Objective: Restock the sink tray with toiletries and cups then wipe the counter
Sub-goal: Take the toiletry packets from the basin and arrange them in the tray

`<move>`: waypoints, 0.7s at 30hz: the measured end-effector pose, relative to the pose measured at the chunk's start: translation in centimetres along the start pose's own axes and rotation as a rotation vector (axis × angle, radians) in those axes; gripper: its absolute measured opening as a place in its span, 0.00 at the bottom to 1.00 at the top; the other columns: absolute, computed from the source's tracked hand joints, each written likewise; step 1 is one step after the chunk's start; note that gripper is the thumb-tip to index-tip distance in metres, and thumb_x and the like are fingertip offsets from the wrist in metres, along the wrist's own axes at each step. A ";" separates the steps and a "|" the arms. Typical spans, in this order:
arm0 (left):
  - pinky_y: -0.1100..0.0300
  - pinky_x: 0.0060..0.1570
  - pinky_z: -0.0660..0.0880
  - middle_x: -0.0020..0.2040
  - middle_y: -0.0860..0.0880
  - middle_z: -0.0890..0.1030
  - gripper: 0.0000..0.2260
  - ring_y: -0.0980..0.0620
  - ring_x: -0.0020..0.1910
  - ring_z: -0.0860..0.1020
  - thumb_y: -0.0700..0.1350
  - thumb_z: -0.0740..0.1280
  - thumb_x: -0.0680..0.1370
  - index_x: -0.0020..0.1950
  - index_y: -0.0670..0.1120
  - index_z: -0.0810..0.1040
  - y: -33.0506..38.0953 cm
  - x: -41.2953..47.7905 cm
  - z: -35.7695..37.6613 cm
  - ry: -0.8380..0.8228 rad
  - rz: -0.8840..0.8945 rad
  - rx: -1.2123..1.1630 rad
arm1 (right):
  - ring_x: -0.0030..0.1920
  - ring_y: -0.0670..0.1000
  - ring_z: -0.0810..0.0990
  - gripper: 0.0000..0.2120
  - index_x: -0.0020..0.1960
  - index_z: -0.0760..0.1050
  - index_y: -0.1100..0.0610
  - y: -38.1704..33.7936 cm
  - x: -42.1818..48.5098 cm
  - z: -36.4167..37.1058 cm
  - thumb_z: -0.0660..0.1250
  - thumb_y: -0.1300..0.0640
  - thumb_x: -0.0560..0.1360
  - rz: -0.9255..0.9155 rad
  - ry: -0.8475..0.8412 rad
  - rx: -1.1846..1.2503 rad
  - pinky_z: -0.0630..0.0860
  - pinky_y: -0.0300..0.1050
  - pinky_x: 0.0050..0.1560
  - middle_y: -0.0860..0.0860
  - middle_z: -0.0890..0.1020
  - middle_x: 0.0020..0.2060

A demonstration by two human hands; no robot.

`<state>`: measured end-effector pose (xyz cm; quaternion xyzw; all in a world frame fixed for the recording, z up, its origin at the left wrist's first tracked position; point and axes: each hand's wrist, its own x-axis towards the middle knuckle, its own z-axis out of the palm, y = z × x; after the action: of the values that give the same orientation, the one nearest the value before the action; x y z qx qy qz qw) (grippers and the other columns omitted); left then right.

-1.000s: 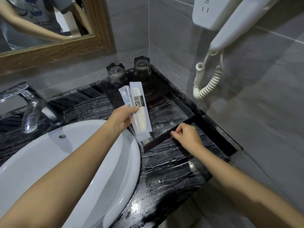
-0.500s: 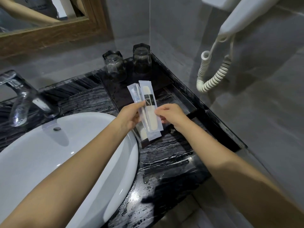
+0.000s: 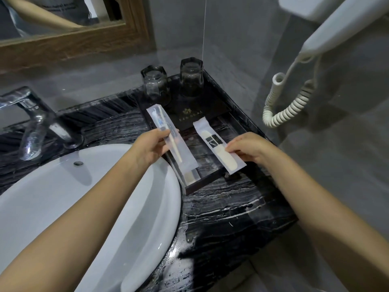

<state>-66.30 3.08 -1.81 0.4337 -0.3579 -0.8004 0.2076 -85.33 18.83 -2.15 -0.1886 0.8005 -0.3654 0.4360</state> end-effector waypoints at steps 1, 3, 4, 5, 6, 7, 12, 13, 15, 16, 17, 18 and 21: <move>0.63 0.33 0.81 0.45 0.43 0.81 0.09 0.51 0.44 0.81 0.34 0.60 0.77 0.57 0.38 0.74 0.4 -0.1 -0.2 0.006 0.007 -0.011 | 0.41 0.56 0.79 0.07 0.47 0.79 0.67 0.0 0.1 0.0 0.69 0.67 0.70 0.016 0.002 -0.041 0.78 0.51 0.49 0.61 0.81 0.42; 0.62 0.35 0.81 0.45 0.44 0.82 0.09 0.51 0.44 0.81 0.34 0.60 0.77 0.57 0.37 0.73 1.0 -0.1 -0.7 0.021 0.022 -0.031 | 0.38 0.55 0.80 0.10 0.50 0.79 0.69 -0.5 0.5 0.4 0.70 0.67 0.70 0.025 0.011 -0.109 0.79 0.51 0.48 0.60 0.81 0.41; 0.62 0.35 0.81 0.44 0.44 0.82 0.10 0.51 0.44 0.81 0.34 0.61 0.77 0.57 0.37 0.74 1.2 -0.1 -1.0 0.033 0.026 -0.037 | 0.38 0.55 0.80 0.11 0.51 0.79 0.69 -0.8 0.8 0.7 0.70 0.67 0.70 0.021 0.015 -0.127 0.79 0.50 0.47 0.60 0.81 0.40; 0.61 0.34 0.81 0.42 0.44 0.83 0.10 0.51 0.44 0.81 0.34 0.61 0.77 0.58 0.37 0.74 1.4 -0.2 -1.3 0.046 0.029 -0.043 | 0.40 0.56 0.81 0.12 0.52 0.79 0.70 -1.1 1.1 1.1 0.71 0.66 0.69 0.014 0.025 -0.143 0.79 0.51 0.48 0.60 0.81 0.41; 0.62 0.32 0.81 0.40 0.45 0.84 0.11 0.51 0.44 0.81 0.34 0.61 0.77 0.58 0.37 0.74 1.6 -0.2 -1.6 0.057 0.030 -0.051 | 0.44 0.58 0.81 0.13 0.52 0.79 0.70 -1.5 1.5 1.5 0.71 0.66 0.69 0.005 0.038 -0.164 0.78 0.52 0.51 0.61 0.82 0.43; 0.63 0.29 0.79 0.38 0.45 0.85 0.11 0.50 0.44 0.81 0.34 0.61 0.77 0.59 0.36 0.74 1.7 -0.2 -1.8 0.065 0.031 -0.059 | 0.47 0.59 0.82 0.13 0.52 0.79 0.70 -1.8 1.9 2.0 0.71 0.66 0.69 -0.003 0.052 -0.187 0.78 0.53 0.54 0.62 0.82 0.46; 0.65 0.25 0.76 0.46 0.43 0.82 0.16 0.50 0.45 0.81 0.34 0.61 0.77 0.64 0.35 0.71 2.1 -0.1 -2.7 0.090 0.043 -0.057 | 0.35 0.55 0.77 0.13 0.54 0.78 0.70 -2.5 3.3 4.2 0.70 0.67 0.70 0.020 0.077 -0.239 0.77 0.47 0.40 0.60 0.79 0.39; 0.65 0.26 0.77 0.46 0.43 0.82 0.16 0.50 0.45 0.81 0.35 0.62 0.77 0.64 0.36 0.71 2.0 -0.1 -2.9 0.092 0.043 -0.058 | 0.35 0.55 0.77 0.13 0.53 0.78 0.70 -2.5 3.6 4.5 0.70 0.68 0.70 0.025 0.083 -0.258 0.78 0.48 0.40 0.61 0.79 0.40; 0.63 0.28 0.79 0.45 0.43 0.83 0.15 0.50 0.44 0.82 0.35 0.62 0.76 0.64 0.36 0.71 2.0 0.0 -3.1 0.099 0.041 -0.063 | 0.35 0.56 0.78 0.11 0.52 0.78 0.70 -2.3 3.7 5.1 0.69 0.69 0.70 0.039 0.081 -0.281 0.80 0.49 0.41 0.61 0.79 0.40; 0.63 0.29 0.79 0.42 0.44 0.85 0.15 0.51 0.43 0.83 0.35 0.63 0.76 0.63 0.37 0.72 2.0 0.1 -3.3 0.103 0.040 -0.068 | 0.36 0.56 0.79 0.10 0.51 0.78 0.70 -2.1 3.7 5.4 0.69 0.69 0.70 0.043 0.081 -0.293 0.82 0.51 0.44 0.61 0.79 0.40; 0.63 0.29 0.79 0.39 0.45 0.85 0.14 0.51 0.40 0.84 0.35 0.63 0.76 0.61 0.37 0.72 2.0 0.1 -3.4 0.106 0.041 -0.070 | 0.38 0.57 0.80 0.09 0.50 0.79 0.69 -1.9 3.8 5.6 0.69 0.69 0.70 0.041 0.086 -0.311 0.82 0.53 0.47 0.61 0.80 0.40; 0.63 0.29 0.79 0.37 0.46 0.86 0.13 0.52 0.38 0.84 0.35 0.64 0.76 0.60 0.38 0.73 2.0 0.2 -3.4 0.106 0.041 -0.070 | 0.39 0.57 0.81 0.09 0.50 0.79 0.70 -1.7 3.8 5.8 0.68 0.69 0.70 0.038 0.096 -0.330 0.82 0.54 0.48 0.62 0.81 0.41; 0.63 0.29 0.79 0.35 0.46 0.86 0.12 0.52 0.37 0.84 0.35 0.64 0.75 0.58 0.38 0.74 1.9 0.3 -3.5 0.106 0.040 -0.073 | 0.44 0.60 0.84 0.10 0.51 0.80 0.70 -1.1 4.0 5.9 0.67 0.70 0.70 0.018 0.122 -0.381 0.82 0.56 0.50 0.63 0.84 0.45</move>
<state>-63.51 0.23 -1.81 0.4605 -0.3254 -0.7845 0.2580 -82.60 13.12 -5.62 -0.2381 0.8816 -0.2144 0.3465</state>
